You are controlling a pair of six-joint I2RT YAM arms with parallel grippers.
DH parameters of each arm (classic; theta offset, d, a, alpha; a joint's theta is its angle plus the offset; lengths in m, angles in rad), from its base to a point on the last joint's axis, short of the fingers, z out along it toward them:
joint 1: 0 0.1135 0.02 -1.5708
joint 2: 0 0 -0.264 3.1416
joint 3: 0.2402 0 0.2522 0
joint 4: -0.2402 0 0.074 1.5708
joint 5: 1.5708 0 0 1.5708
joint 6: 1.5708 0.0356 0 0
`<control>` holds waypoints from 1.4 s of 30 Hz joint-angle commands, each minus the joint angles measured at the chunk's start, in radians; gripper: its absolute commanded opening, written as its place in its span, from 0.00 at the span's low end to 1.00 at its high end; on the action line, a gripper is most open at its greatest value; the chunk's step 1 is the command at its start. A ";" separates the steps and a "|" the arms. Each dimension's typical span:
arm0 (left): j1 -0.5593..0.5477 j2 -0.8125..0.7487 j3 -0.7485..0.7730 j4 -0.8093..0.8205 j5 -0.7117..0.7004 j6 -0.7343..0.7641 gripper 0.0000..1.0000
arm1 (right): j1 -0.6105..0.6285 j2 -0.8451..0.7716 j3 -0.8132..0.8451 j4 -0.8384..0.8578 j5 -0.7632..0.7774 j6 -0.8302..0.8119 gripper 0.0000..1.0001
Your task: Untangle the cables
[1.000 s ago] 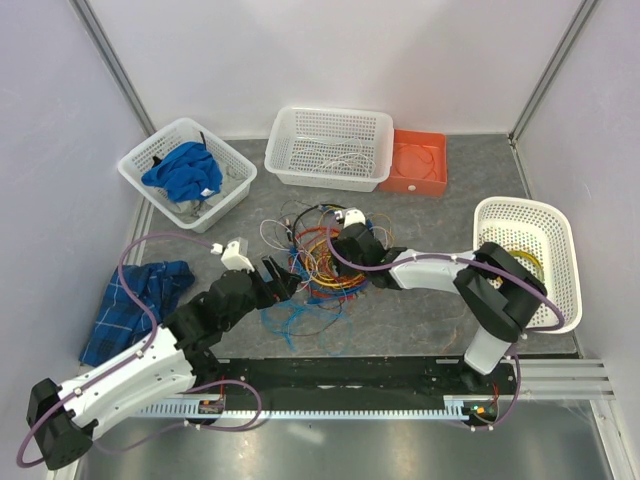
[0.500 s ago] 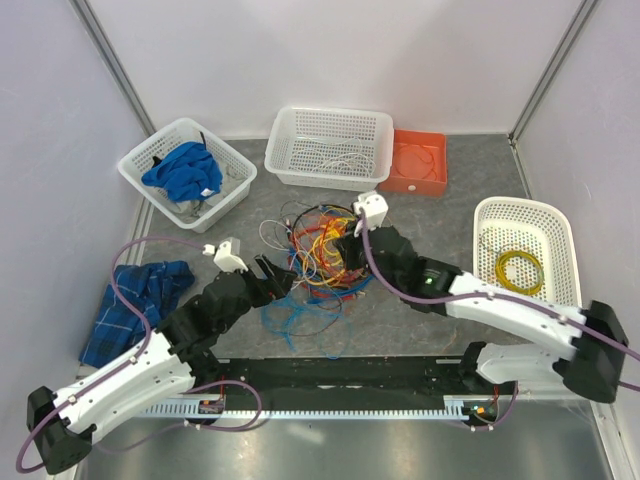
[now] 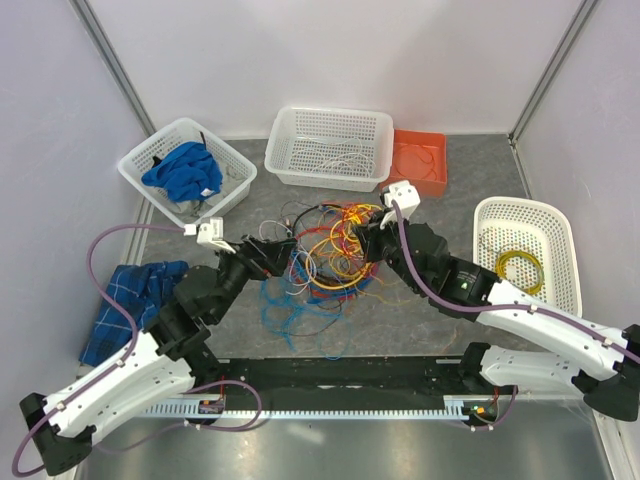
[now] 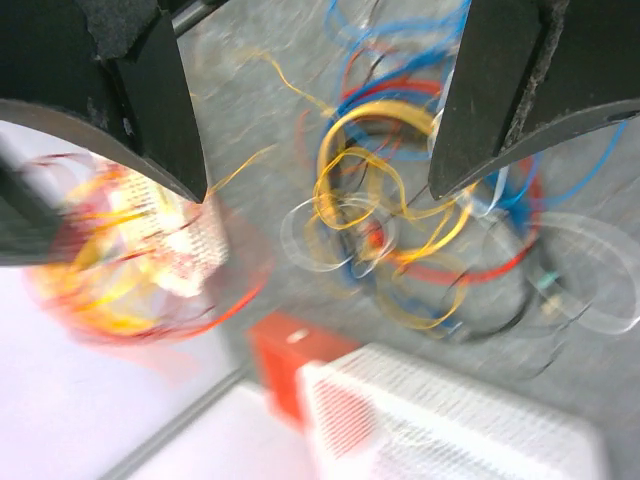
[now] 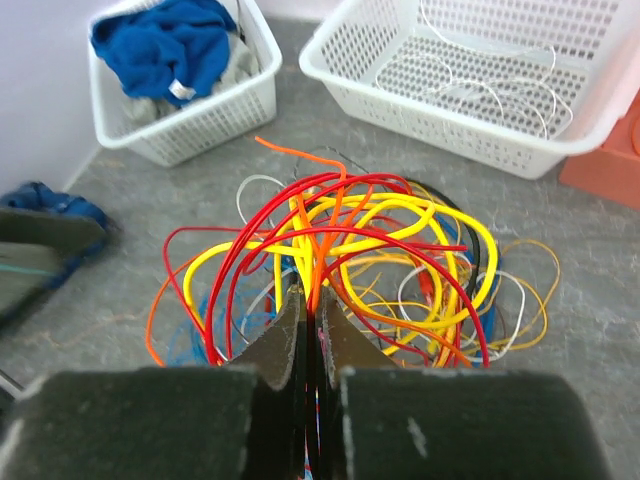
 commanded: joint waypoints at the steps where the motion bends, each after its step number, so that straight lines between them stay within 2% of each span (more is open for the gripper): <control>1: -0.003 0.011 -0.053 0.360 0.188 0.129 1.00 | -0.001 -0.019 -0.028 -0.005 0.000 0.022 0.00; 11: -0.003 0.277 0.013 0.520 0.427 0.118 0.99 | -0.001 -0.027 -0.038 0.006 -0.029 0.032 0.00; 17: -0.003 0.395 0.024 0.617 0.454 0.115 0.90 | -0.001 -0.030 -0.039 0.009 -0.063 0.042 0.00; 20: -0.003 0.429 0.039 0.653 0.467 0.127 0.78 | -0.001 -0.029 -0.044 0.007 -0.074 0.045 0.00; 21: -0.003 0.435 0.047 0.663 0.467 0.132 0.67 | -0.001 -0.029 -0.047 0.009 -0.077 0.048 0.00; 23: -0.003 0.443 0.050 0.681 0.468 0.144 0.55 | -0.001 -0.030 -0.051 0.009 -0.080 0.050 0.00; 25: -0.003 0.444 0.054 0.696 0.471 0.152 0.33 | -0.001 -0.030 -0.062 0.009 -0.080 0.051 0.00; 27: -0.003 0.427 0.073 0.672 0.462 0.175 0.02 | -0.001 -0.045 -0.076 0.003 -0.062 0.052 0.00; 29: -0.001 0.404 0.097 0.580 0.429 0.199 0.02 | -0.001 -0.056 -0.090 -0.006 -0.032 0.058 0.00; 30: -0.001 0.369 0.106 0.536 0.374 0.209 0.02 | -0.001 -0.070 -0.091 -0.025 -0.017 0.059 0.04; 31: -0.003 0.354 0.116 0.497 0.344 0.225 0.02 | -0.001 -0.078 -0.093 -0.035 0.010 0.059 0.22; 33: -0.001 0.322 0.146 0.385 0.275 0.244 0.02 | -0.001 -0.102 -0.099 -0.057 0.029 0.058 0.40; 34: -0.001 0.300 0.160 0.356 0.266 0.270 0.02 | -0.001 -0.111 -0.102 -0.060 0.046 0.058 0.52; 37: -0.001 0.294 0.238 0.226 0.240 0.310 0.02 | 0.001 -0.139 -0.108 -0.063 0.048 0.061 0.61; 42: -0.001 0.321 0.329 0.149 0.250 0.338 0.02 | -0.001 -0.133 -0.105 0.022 -0.058 0.084 0.60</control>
